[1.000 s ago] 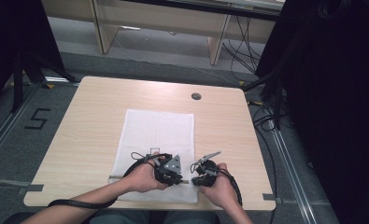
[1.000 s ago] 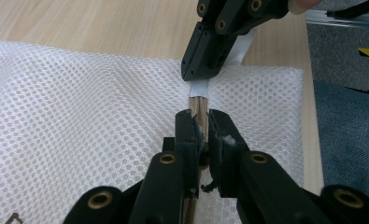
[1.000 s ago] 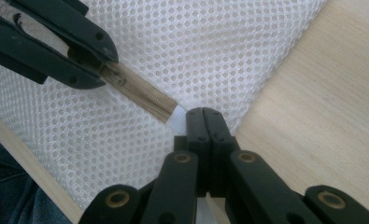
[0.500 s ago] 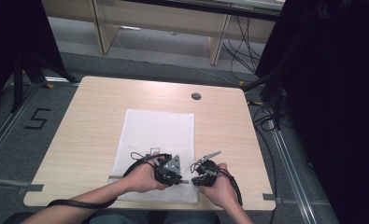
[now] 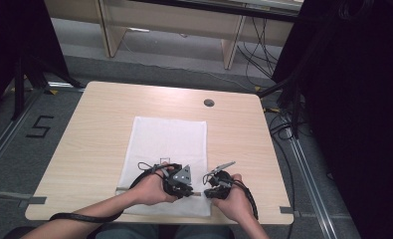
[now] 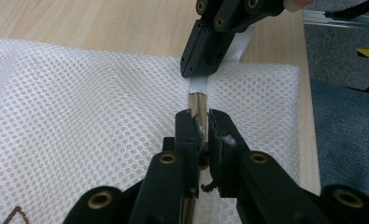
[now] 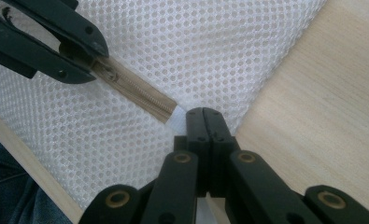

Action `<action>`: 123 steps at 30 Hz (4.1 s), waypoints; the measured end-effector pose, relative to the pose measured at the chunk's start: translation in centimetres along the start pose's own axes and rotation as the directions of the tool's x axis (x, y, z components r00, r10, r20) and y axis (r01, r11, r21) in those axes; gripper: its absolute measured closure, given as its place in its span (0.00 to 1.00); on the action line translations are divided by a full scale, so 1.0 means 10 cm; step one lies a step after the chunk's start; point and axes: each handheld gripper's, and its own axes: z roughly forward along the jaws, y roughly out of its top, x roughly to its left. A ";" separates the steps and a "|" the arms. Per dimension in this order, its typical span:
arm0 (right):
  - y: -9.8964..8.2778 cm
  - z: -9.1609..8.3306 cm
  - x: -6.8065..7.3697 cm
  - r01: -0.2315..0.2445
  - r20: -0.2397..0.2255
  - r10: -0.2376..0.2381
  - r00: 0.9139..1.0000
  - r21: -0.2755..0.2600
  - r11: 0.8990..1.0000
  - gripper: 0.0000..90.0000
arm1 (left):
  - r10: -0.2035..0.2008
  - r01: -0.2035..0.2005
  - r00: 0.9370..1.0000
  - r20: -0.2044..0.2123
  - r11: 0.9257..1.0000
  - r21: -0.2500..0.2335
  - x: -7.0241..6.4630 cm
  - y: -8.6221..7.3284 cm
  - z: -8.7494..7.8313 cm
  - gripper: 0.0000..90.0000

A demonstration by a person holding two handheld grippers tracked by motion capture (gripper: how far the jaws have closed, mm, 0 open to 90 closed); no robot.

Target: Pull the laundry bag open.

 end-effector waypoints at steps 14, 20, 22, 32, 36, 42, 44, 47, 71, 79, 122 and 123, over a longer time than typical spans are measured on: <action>0.00 0.00 0.00 0.004 -0.005 -0.004 1.000 -0.006 1.000 1.00 | 0.010 -0.010 1.000 0.002 1.000 0.004 0.02 -0.01 -0.03 0.92; 0.00 0.00 0.00 0.004 -0.006 -0.004 1.000 -0.006 1.000 1.00 | 0.002 -0.002 1.000 0.002 1.000 0.000 0.01 -0.03 -0.04 0.92; 0.00 0.00 -0.01 0.007 -0.002 -0.007 1.000 -0.006 1.000 1.00 | 0.004 -0.004 1.000 -0.001 1.000 -0.001 0.01 -0.03 -0.04 0.92; 0.00 0.00 0.00 0.004 0.001 -0.004 1.000 0.002 1.000 1.00 | 0.005 -0.005 1.000 0.000 1.000 -0.001 0.03 -0.05 -0.08 0.92; 0.00 0.01 0.00 0.006 -0.006 -0.006 1.000 -0.003 1.000 1.00 | -0.010 0.010 1.000 0.001 1.000 -0.002 0.02 -0.07 -0.08 0.92; 0.00 0.00 0.00 0.002 0.001 -0.002 1.000 0.002 1.000 1.00 | 0.005 -0.005 1.000 -0.002 1.000 -0.009 0.03 -0.07 -0.11 0.92; 0.00 0.01 0.00 0.002 -0.008 -0.002 1.000 -0.002 1.000 1.00 | -0.012 0.012 1.000 0.001 1.000 -0.007 0.02 -0.08 -0.11 0.92; 0.00 0.01 0.00 0.002 -0.007 -0.002 1.000 -0.001 1.000 1.00 | 0.009 -0.009 1.000 -0.007 1.000 -0.004 0.03 -0.09 -0.13 0.92; 0.00 0.00 0.00 0.001 0.004 -0.001 1.000 0.001 1.000 1.00 | 0.008 -0.008 1.000 -0.006 1.000 -0.006 0.04 -0.12 -0.18 0.92; 0.00 0.00 0.00 0.000 0.006 0.000 1.000 0.001 1.000 1.00 | -0.009 0.009 1.000 -0.001 1.000 -0.014 0.03 -0.13 -0.19 0.92; 0.01 0.00 0.01 -0.004 -0.002 0.004 1.000 0.007 1.000 1.00 | -0.004 0.004 1.000 -0.007 1.000 -0.004 0.07 -0.21 -0.34 0.92; 0.01 0.00 0.01 -0.013 -0.003 0.013 1.000 0.010 1.000 1.00 | -0.006 0.006 1.000 -0.008 1.000 -0.011 0.06 -0.22 -0.34 0.92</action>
